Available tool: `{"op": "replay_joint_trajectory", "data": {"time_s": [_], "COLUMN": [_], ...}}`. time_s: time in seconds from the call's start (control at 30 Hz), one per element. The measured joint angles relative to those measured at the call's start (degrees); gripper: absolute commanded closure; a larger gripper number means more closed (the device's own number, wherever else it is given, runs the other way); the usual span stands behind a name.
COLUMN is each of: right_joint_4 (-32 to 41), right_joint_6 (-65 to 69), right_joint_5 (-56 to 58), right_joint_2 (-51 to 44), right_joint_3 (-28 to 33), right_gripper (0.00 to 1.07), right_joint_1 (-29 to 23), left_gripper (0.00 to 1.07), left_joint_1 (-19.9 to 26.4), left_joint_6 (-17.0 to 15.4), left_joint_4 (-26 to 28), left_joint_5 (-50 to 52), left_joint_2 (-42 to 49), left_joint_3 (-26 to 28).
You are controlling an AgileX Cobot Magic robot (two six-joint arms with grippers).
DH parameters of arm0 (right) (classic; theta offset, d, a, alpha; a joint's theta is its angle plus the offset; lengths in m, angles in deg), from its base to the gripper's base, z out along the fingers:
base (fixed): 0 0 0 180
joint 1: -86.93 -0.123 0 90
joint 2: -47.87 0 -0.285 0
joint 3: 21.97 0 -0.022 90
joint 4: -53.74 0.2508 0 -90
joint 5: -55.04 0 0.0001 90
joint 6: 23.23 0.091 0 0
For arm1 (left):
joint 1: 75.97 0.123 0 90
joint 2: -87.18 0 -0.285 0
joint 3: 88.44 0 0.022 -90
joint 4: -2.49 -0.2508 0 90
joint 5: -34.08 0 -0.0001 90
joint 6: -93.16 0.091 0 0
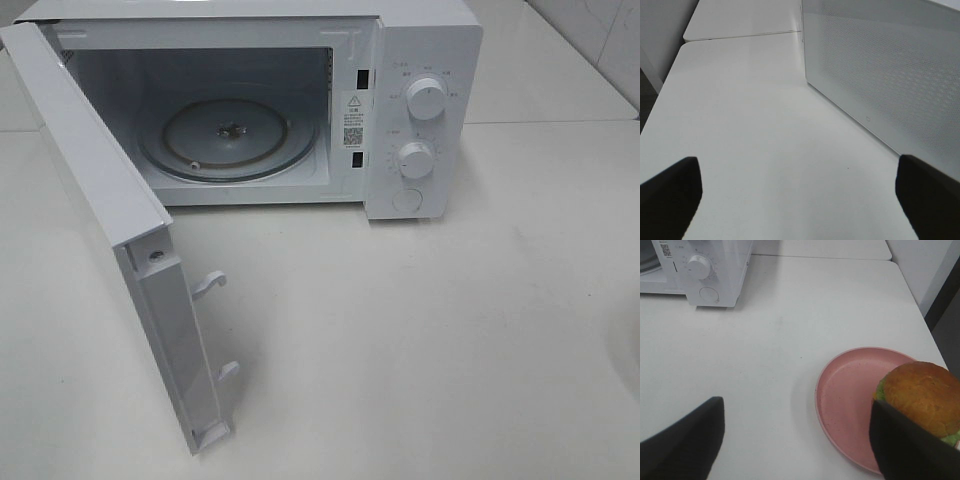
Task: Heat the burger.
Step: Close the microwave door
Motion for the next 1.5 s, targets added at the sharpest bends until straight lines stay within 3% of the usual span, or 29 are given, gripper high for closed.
{"op": "replay_joint_trajectory", "data": {"time_s": [1.5], "right_joint_4": [0.0], "right_joint_6": [0.0], "right_joint_5": [-0.06], "right_joint_2": [0.0], "right_joint_3": [0.0], "right_gripper": [0.31], "right_joint_1": [0.06], "left_gripper": [0.09], "left_joint_1": [0.0], "left_joint_6": [0.0], "left_joint_4": [0.0], "left_joint_5": [0.0], "left_joint_2": [0.0], "left_joint_3": [0.0]}}
